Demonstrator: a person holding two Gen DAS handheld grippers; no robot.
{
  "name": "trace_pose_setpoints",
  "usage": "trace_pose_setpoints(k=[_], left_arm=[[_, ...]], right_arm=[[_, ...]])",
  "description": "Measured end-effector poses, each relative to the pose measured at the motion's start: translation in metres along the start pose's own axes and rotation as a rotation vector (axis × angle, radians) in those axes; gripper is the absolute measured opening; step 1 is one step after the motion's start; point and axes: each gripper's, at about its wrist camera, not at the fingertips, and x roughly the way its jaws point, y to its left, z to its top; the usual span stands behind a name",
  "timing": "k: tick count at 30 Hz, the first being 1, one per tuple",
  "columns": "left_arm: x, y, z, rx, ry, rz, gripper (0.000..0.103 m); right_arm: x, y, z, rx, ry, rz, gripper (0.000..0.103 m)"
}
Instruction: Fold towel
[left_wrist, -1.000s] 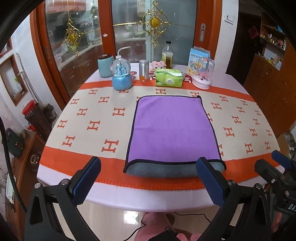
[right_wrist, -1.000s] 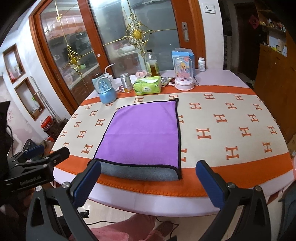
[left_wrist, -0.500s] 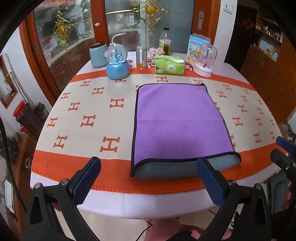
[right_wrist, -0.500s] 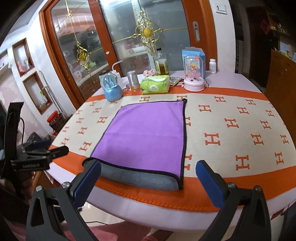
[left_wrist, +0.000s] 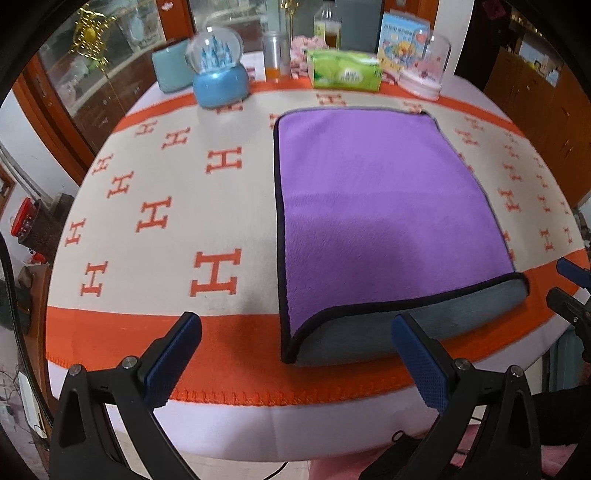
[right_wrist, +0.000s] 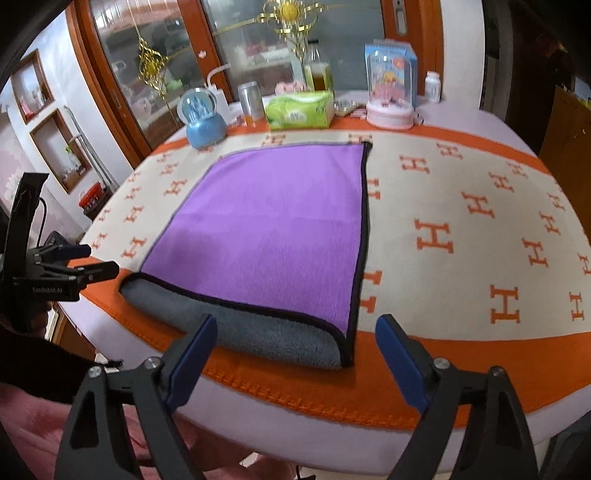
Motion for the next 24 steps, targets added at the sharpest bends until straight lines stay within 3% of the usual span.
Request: trace_pose_setpoints(k=[7, 17, 19, 24], left_arm=[[0.036, 0.003, 0.003, 0.014, 0.100, -0.008, 0.102], [0.055, 0.003, 0.003, 0.003, 0.156, -0.079, 0.098], [0.056, 0.003, 0.004, 0.005, 0.158, -0.091, 0.096], [0.059, 0.003, 0.001, -0.001, 0.173, -0.121, 0.078]], right_arm=[[0.029, -0.009, -0.007, 0.026, 0.083, -0.024, 0.071], [0.044, -0.016, -0.007, 0.035, 0.124, -0.028, 0.050], [0.044, -0.016, -0.008, 0.035, 0.127, -0.021, 0.047], [0.044, -0.016, -0.008, 0.033, 0.126, -0.021, 0.041]])
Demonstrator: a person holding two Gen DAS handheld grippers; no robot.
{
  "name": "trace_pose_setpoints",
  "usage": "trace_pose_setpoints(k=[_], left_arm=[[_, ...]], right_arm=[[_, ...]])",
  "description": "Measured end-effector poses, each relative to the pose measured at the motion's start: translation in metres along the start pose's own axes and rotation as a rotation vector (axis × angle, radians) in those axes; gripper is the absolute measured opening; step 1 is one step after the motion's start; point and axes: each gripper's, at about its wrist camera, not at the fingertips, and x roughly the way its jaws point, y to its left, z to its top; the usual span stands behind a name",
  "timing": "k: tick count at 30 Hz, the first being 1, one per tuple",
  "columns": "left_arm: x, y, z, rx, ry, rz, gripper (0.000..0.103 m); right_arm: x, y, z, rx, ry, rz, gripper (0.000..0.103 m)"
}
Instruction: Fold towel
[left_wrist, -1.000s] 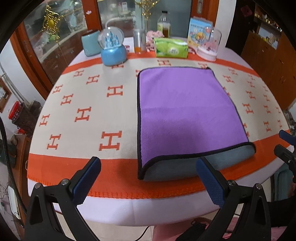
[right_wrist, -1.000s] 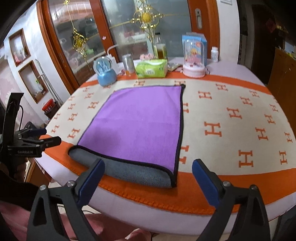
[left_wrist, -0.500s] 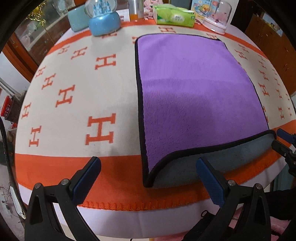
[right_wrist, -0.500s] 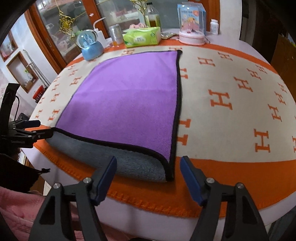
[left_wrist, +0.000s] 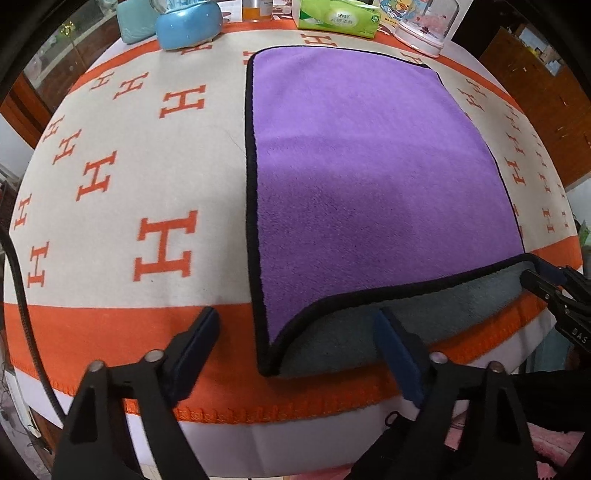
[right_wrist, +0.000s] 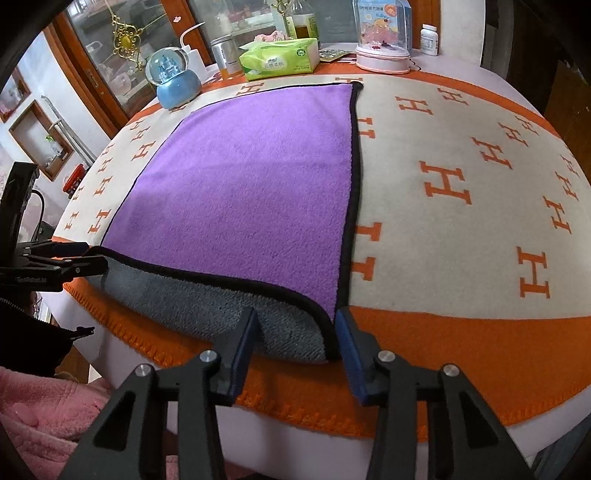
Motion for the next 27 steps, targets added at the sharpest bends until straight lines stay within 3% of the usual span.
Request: trace_pose_setpoints(k=[4, 16, 27], left_arm=[[0.001, 0.001, -0.002, -0.021, 0.009, -0.023, 0.071], [-0.010, 0.013, -0.020, -0.045, -0.011, -0.058, 0.024], [-0.020, 0.013, -0.023, -0.034, -0.040, -0.036, 0.022]], right_arm=[[-0.001, 0.000, -0.002, 0.001, 0.000, -0.012, 0.033], [-0.005, 0.001, -0.004, -0.014, -0.010, -0.025, 0.018], [-0.009, 0.004, -0.003, -0.027, -0.022, -0.029, 0.016]])
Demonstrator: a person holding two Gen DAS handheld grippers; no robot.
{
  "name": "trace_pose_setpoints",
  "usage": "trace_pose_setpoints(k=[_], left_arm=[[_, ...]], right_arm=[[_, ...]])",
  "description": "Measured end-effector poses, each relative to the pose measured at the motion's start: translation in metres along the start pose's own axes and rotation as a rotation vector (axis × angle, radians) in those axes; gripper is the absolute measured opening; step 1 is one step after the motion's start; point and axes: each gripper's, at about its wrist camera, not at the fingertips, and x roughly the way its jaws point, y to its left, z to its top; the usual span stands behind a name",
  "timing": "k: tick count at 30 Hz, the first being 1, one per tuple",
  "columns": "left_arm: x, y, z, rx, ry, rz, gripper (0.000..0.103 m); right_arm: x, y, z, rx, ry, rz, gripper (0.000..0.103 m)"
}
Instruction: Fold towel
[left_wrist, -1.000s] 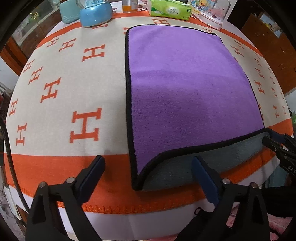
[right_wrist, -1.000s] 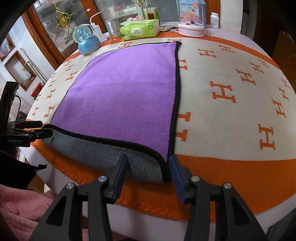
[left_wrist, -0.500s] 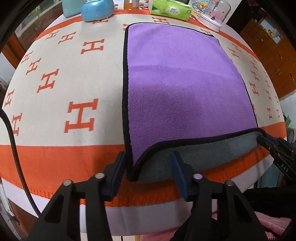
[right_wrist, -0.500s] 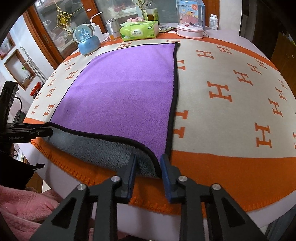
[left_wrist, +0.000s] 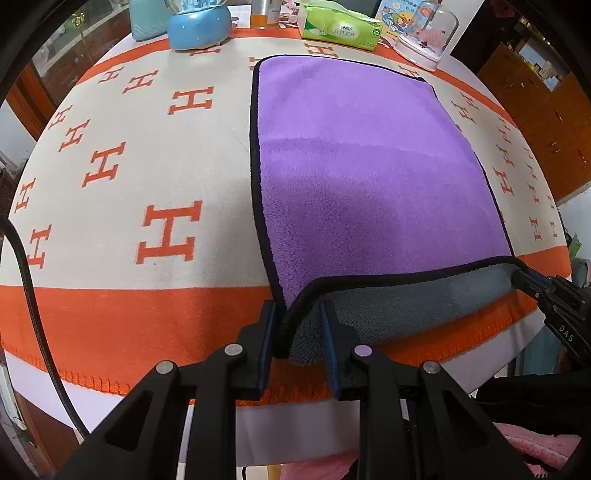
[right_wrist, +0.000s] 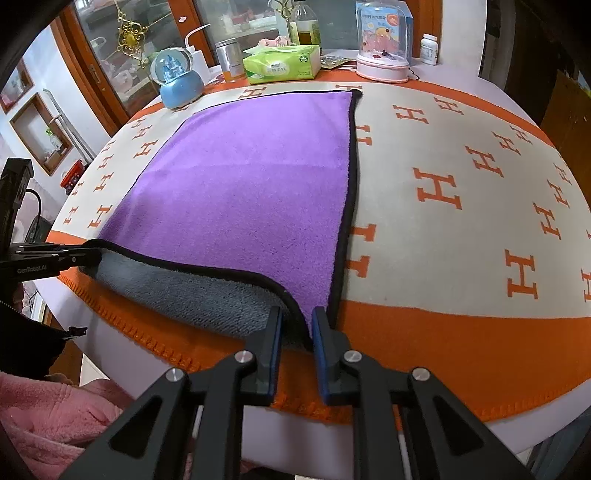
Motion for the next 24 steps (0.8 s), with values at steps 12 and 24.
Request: trace_pose_setpoints(k=[12, 24], left_arm=[[-0.017, -0.001, 0.002, 0.012, -0.026, -0.001, 0.013], [-0.037, -0.004, 0.033, 0.041, 0.045, -0.009, 0.013]], right_arm=[[-0.011, 0.003, 0.010, -0.006, -0.036, 0.023, 0.005], [-0.035, 0.002, 0.043, -0.018, -0.116, 0.044, 0.005]])
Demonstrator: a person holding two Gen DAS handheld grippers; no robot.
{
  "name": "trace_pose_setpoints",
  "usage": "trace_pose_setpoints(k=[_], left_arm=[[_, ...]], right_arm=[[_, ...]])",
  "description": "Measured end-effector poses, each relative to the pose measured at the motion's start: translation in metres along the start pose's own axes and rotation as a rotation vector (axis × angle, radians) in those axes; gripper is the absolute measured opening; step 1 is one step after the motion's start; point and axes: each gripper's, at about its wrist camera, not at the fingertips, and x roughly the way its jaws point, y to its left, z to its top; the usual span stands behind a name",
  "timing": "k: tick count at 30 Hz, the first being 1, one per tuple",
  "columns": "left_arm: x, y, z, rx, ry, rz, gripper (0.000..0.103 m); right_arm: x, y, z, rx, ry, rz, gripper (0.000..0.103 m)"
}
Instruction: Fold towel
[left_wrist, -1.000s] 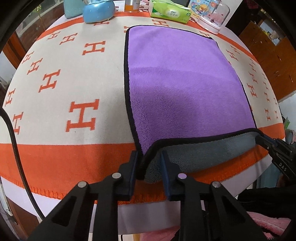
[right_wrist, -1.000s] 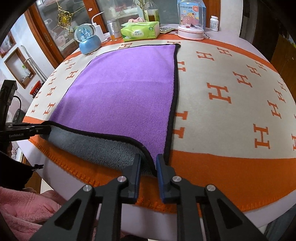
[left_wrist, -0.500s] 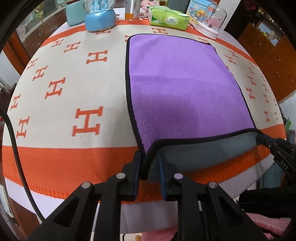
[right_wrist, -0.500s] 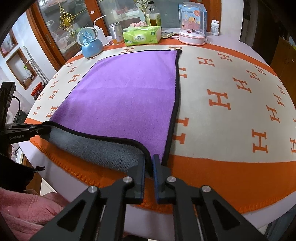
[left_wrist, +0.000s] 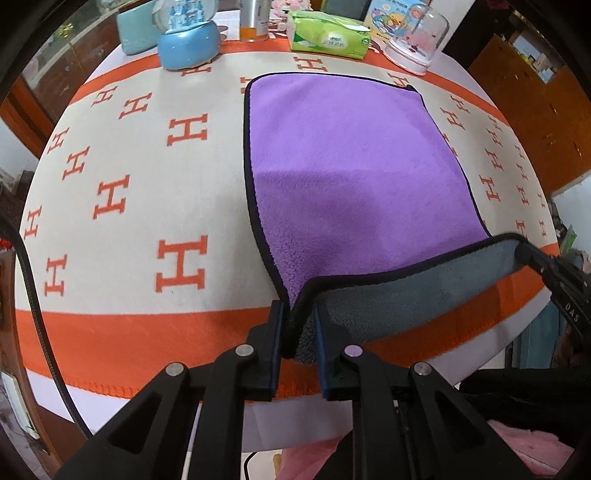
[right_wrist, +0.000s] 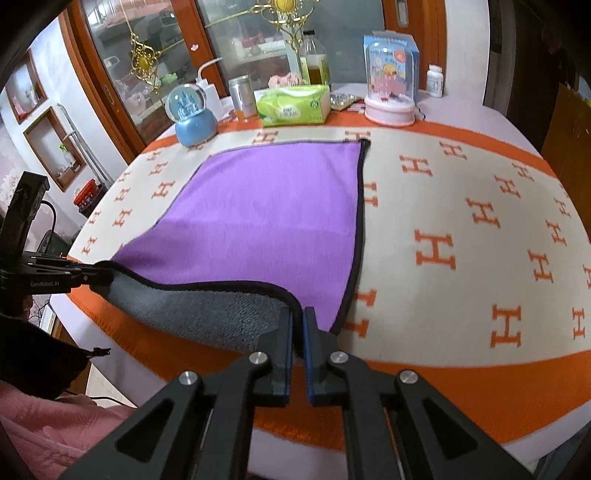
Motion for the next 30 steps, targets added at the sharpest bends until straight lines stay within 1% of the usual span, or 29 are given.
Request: trace_pose_setpoints(k=[4, 7, 10, 14, 23, 30], left_arm=[[-0.009, -0.005, 0.017, 0.031, 0.000, 0.023, 0.013], [-0.014, -0.006, 0.031, 0.032, -0.011, 0.027, 0.013], [-0.017, -0.005, 0.047, 0.027, -0.001, 0.033, 0.013], [-0.020, -0.007, 0.066, 0.042, -0.012, 0.041, 0.013], [-0.023, -0.005, 0.117, 0.064, -0.037, 0.050, 0.013], [-0.010, -0.003, 0.155, 0.068, -0.047, 0.050, 0.014]], right_arm=[[-0.004, 0.000, 0.015, -0.012, -0.028, -0.004, 0.005], [-0.006, -0.002, 0.028, -0.017, -0.054, -0.006, 0.005], [-0.007, -0.005, 0.040, -0.015, -0.073, -0.007, 0.005], [-0.004, -0.008, 0.057, -0.017, -0.098, -0.009, 0.005], [0.010, -0.020, 0.098, -0.006, -0.144, -0.022, 0.005], [0.031, -0.030, 0.125, 0.004, -0.171, -0.052, 0.005]])
